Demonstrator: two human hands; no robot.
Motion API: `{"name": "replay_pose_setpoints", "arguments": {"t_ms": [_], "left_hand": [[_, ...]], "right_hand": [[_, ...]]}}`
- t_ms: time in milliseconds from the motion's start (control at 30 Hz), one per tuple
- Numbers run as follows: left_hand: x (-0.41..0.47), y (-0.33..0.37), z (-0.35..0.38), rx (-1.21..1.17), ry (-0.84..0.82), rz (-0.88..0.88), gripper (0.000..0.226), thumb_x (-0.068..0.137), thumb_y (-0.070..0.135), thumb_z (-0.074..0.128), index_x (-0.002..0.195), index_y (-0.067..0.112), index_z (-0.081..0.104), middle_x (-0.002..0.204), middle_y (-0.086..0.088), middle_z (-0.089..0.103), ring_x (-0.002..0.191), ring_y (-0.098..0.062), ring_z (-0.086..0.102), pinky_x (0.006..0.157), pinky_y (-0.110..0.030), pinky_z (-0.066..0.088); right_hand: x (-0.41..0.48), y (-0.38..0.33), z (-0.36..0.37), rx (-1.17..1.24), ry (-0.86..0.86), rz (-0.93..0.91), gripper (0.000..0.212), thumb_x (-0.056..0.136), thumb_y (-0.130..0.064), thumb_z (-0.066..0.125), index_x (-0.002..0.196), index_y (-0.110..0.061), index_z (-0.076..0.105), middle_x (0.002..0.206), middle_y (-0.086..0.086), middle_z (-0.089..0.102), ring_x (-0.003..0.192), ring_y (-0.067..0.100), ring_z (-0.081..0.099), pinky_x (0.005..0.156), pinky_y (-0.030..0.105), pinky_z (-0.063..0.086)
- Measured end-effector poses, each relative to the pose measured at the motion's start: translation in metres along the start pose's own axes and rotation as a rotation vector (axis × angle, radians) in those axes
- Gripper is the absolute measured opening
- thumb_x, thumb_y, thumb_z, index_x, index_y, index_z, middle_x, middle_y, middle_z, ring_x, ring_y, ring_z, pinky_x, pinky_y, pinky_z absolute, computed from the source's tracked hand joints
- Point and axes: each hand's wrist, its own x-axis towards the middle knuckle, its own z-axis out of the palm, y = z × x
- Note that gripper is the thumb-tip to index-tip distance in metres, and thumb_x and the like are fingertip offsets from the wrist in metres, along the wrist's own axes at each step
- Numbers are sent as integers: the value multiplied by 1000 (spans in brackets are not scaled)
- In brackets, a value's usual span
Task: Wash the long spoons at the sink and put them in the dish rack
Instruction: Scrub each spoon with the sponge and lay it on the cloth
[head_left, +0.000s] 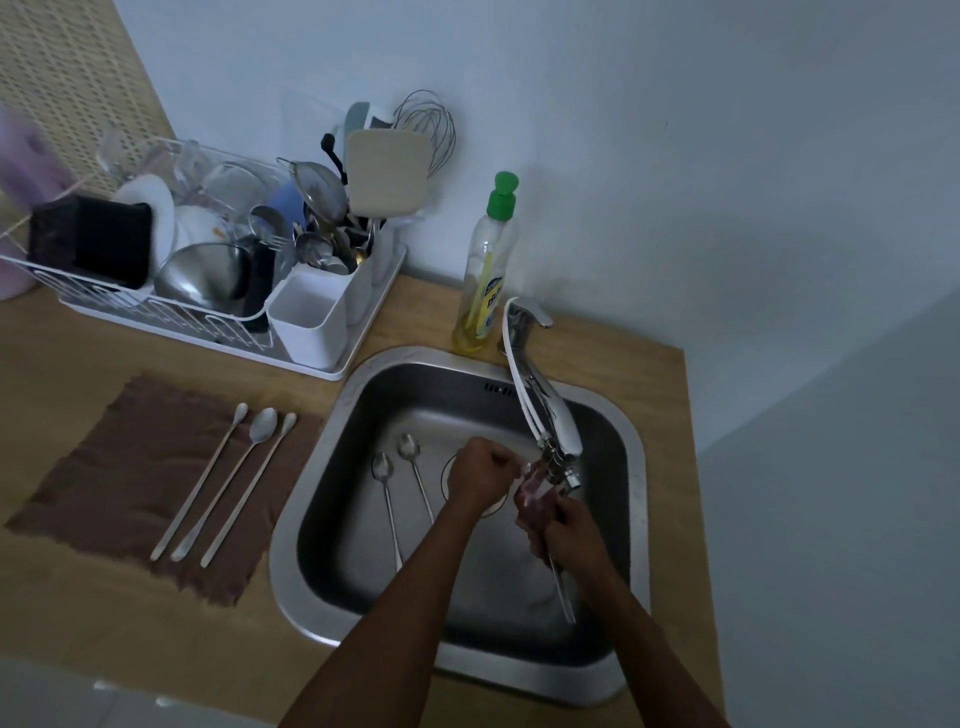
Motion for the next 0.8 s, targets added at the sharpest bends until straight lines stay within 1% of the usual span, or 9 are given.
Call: {"name": "replay_pose_setpoints", "arguments": {"t_ms": [167,233,300,367,467,533,600,700,800], "left_hand": [[4,2,2,50,-25,83,9,81,20,71,81,17,80,83,3,77,75,-6,69,75,-29,58],[8,2,-2,17,53,80,8,81,17,72,80,17,80,81,3,77,72,-4,68,73,-25,57],[15,2,-13,-64,219,21,8,82,18,71,82,17,79,79,2,77,68,-5,69,71,-24,57],[26,-3,-29,-130,341,-63,9,83,22,72,83,16,79,76,1,76,66,-9,71,71,-30,60],[29,-12,-35,-146,338,-86,11,83,23,71,83,15,78,72,0,75,63,-11,71,68,-35,61],[20,-12,-25,-131,311,-59,10,83,21,71,81,15,78,72,-2,75,60,-11,71,65,-34,61],[12,-7,-15,-119,293,-27,10,82,18,71,83,12,79,76,-4,76,61,-11,71,66,-29,60],[15,-1,-28,-134,387,-65,9,84,18,71,86,13,78,77,-3,76,65,-10,69,69,-23,56],[23,-5,-58,-244,460,-115,7,87,13,69,88,9,75,72,-4,73,63,-14,71,69,-37,62]], "right_hand": [[5,0,0,-25,9,17,32,103,-33,52,95,-7,70,72,7,71,55,15,58,51,26,47],[9,-4,-1,-35,3,10,35,105,-30,48,97,-4,70,81,15,75,59,18,59,54,29,47],[6,-7,-5,-71,-36,-22,30,104,-27,49,98,-6,69,88,18,75,61,16,60,55,26,48],[-2,-6,-12,-115,-98,-28,23,103,-27,51,100,-12,68,83,9,74,56,8,59,50,18,45],[0,0,-24,-192,-128,-9,17,101,-30,56,100,-19,69,75,9,71,56,13,56,50,23,43],[7,-6,-19,-209,-135,2,16,101,-23,56,97,-15,69,78,12,72,55,13,58,52,27,44],[14,-18,-8,-150,-113,26,17,101,-17,54,94,-11,69,77,6,72,53,8,63,52,24,49],[14,-34,-6,-150,-95,-2,19,102,-23,55,89,-17,68,68,-1,68,48,3,62,45,17,46],[4,-26,-20,-217,-181,-13,23,102,-27,53,89,-15,67,69,1,67,52,7,59,47,18,46]]}}
